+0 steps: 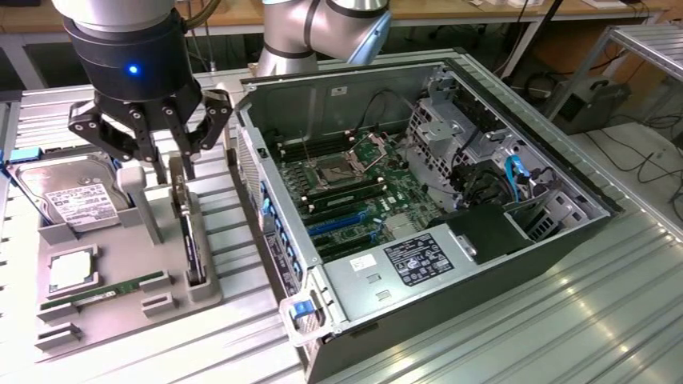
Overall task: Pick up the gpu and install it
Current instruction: 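Pick up the gpu and move the gpu toward the slot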
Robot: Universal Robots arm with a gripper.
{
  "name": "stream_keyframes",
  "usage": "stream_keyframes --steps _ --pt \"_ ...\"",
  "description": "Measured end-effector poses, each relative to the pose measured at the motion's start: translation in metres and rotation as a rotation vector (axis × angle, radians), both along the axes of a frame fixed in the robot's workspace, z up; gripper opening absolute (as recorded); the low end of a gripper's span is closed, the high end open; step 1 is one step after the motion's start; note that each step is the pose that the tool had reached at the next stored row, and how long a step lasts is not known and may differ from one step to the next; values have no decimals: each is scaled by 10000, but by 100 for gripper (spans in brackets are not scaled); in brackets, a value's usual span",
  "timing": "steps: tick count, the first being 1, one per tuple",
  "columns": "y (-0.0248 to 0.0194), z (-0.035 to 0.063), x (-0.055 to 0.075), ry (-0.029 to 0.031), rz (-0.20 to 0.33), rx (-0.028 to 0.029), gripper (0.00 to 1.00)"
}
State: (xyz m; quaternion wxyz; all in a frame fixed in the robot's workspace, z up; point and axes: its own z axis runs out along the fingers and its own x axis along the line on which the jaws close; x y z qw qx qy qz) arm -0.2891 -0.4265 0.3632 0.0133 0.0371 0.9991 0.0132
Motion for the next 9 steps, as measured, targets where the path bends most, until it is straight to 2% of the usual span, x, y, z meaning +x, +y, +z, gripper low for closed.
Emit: stream_keyframes --steps 1,3,9 --pt "0 0 0 1 0 -1 30" --pt "0 -12 0 -1 1 1 42" --pt "0 -96 -3 1 4 -4 42"
